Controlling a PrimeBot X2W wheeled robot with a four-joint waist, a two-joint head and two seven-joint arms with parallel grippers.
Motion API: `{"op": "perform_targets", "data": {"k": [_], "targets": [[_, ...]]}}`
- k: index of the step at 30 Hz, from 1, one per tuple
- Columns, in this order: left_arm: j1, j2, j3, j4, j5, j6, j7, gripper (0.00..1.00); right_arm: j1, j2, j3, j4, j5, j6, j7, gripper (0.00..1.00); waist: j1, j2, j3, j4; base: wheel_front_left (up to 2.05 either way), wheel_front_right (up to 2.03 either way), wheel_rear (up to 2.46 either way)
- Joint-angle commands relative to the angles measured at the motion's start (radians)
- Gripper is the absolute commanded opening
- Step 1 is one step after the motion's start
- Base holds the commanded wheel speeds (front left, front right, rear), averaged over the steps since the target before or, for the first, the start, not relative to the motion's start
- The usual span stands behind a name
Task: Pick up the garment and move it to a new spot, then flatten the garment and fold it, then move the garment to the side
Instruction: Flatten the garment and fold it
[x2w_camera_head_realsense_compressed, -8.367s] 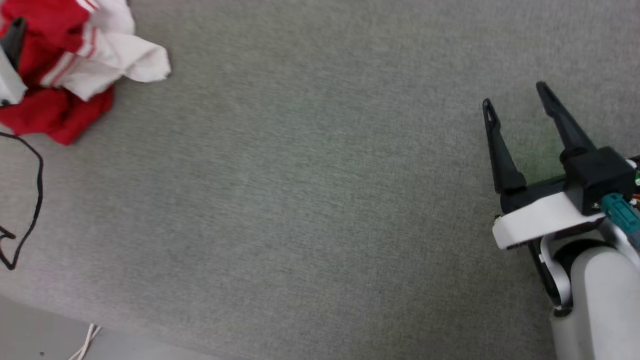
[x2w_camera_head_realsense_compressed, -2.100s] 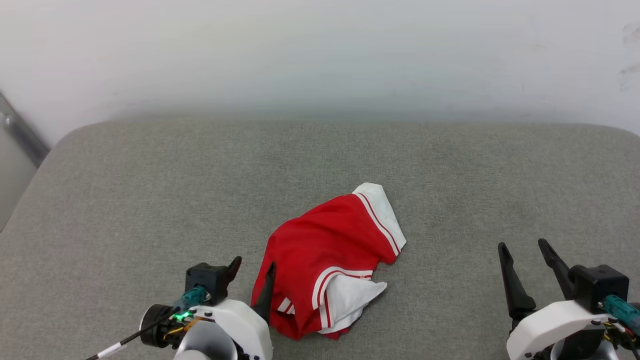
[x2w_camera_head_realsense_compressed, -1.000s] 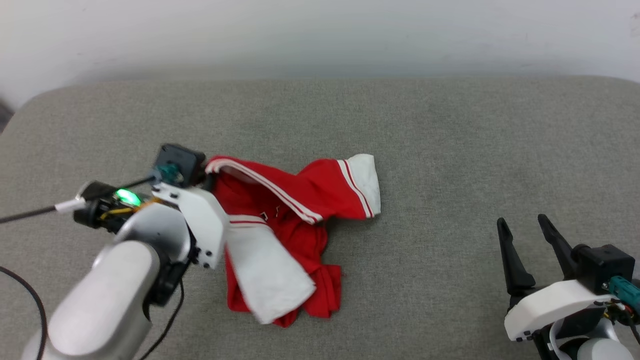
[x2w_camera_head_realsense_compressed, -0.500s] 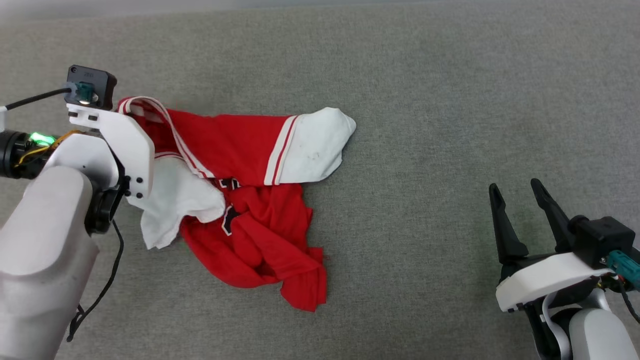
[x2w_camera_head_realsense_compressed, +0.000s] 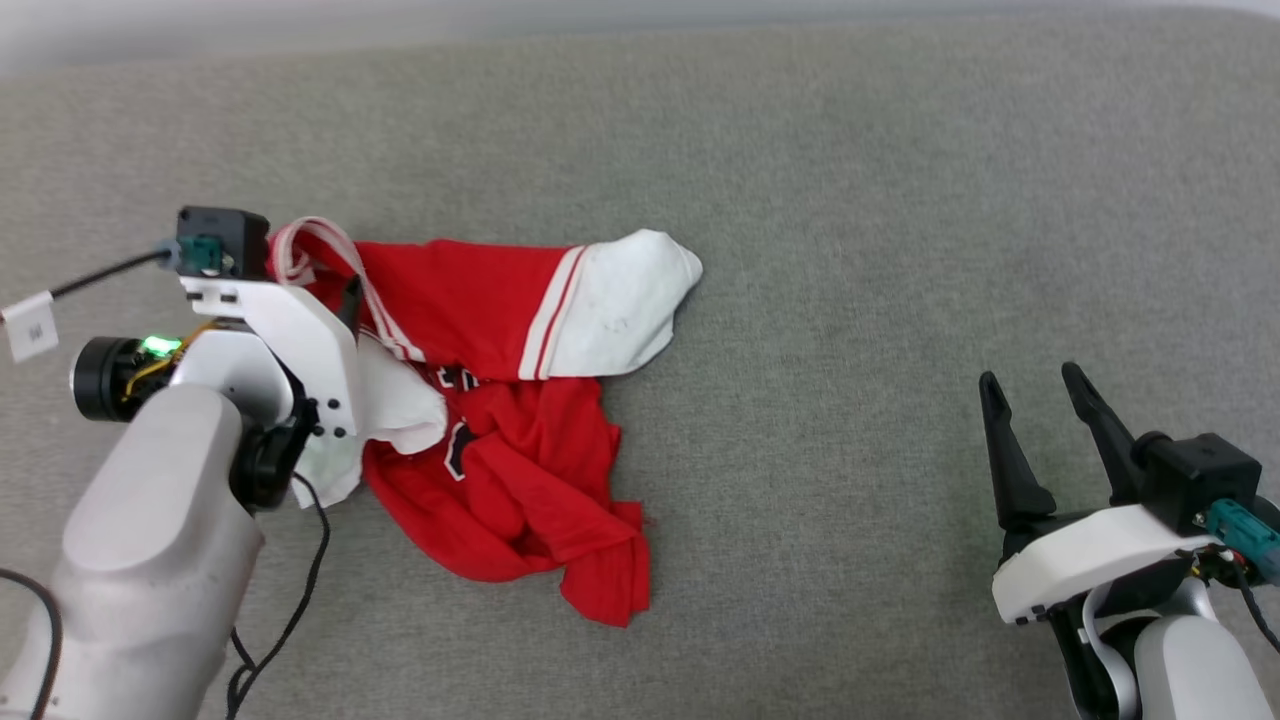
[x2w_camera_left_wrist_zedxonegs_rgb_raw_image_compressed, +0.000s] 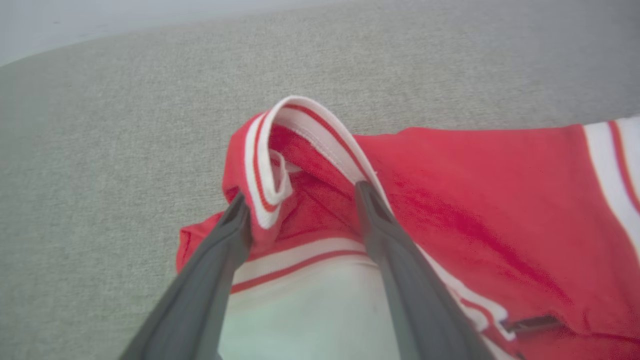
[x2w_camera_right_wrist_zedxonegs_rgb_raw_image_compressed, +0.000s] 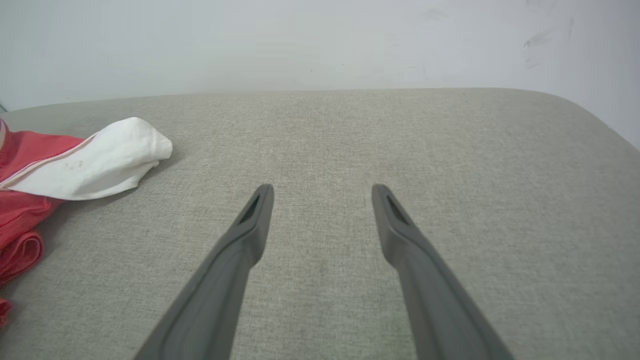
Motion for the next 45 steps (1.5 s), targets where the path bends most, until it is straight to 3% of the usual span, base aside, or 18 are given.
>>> {"op": "perform_targets", "data": {"k": [1, 7, 16, 26, 35, 45], "targets": [[0.017, -0.001, 0.006, -0.01, 0.003, 0.005, -0.022, 1.0, 0.012, 0.001, -0.003, -0.001, -0.008, -0.001, 0.003, 1.0, -0.0001, 0.0, -0.036, 0.021, 0.0, 0.0, 0.0], [0.123, -0.027, 0.016, -0.098, 0.009, 0.036, -0.178, 1.0, 0.05, 0.001, -0.016, -0.014, -0.021, -0.001, 0.029, 1.0, -0.0001, 0.0, -0.127, 0.063, 0.0, 0.0, 0.0], [0.348, -0.056, 0.02, -0.29, 0.041, 0.127, -0.393, 1.0, 0.119, 0.001, -0.015, -0.043, -0.031, -0.001, 0.079, 1.0, -0.0001, 0.0, -0.249, 0.104, 0.0, 0.0, 0.0], [0.546, -0.075, 0.011, -0.464, 0.047, 0.199, -0.463, 1.0, 0.157, 0.001, -0.011, -0.062, -0.024, -0.001, 0.111, 1.0, -0.0001, 0.0, -0.297, 0.126, 0.0, 0.0, 0.0], [0.554, -0.078, -0.009, -0.554, 0.06, 0.212, -0.453, 1.0, 0.052, 0.001, -0.025, 0.021, -0.021, -0.001, 0.124, 1.0, -0.0001, 0.0, -0.232, 0.17, 0.0, 0.0, 0.0], [0.429, -0.108, -0.039, -0.553, 0.081, 0.169, -0.467, 1.0, -0.314, -0.036, 0.078, 0.286, 0.001, -0.001, 0.246, 1.0, -0.0001, 0.0, -0.067, 0.229, 0.0, 0.0, 0.0]]}}
